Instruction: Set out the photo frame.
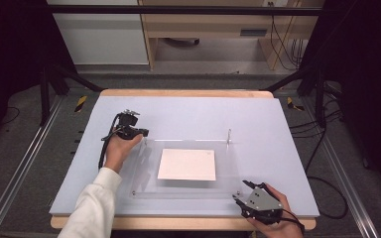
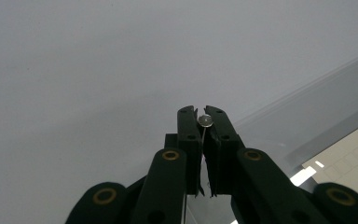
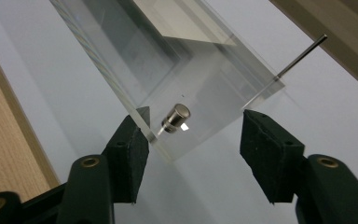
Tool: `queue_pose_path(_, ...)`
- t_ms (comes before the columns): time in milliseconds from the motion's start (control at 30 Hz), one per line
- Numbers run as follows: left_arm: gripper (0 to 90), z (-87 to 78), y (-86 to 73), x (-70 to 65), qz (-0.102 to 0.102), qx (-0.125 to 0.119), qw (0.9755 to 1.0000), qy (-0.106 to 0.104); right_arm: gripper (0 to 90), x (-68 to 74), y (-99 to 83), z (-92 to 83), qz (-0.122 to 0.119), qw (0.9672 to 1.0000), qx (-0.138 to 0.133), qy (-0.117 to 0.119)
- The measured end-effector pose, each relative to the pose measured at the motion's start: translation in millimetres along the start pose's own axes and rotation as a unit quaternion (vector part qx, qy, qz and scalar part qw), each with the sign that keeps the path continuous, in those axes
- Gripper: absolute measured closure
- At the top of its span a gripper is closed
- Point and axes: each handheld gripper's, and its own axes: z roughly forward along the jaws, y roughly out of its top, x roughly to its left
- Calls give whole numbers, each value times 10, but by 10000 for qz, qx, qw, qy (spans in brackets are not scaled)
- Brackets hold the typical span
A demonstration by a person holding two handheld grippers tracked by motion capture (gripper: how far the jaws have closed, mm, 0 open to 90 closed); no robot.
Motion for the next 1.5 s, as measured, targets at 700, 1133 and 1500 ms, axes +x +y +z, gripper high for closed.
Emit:
queue_pose_path(700,847,12,1,27,-36,-28,10000,-75,504,-14,46,-6,-116,9998,-178,-32)
queue_pose_path(1133,847,25,2,47,-55,-41,9999,-118,474,-11,84,12,-223,9993,-287,-99)
queue_pose_path(1500,847,40,4,62,-89,-55,9998,-154,531,-9,121,15,-392,9983,-409,-145)
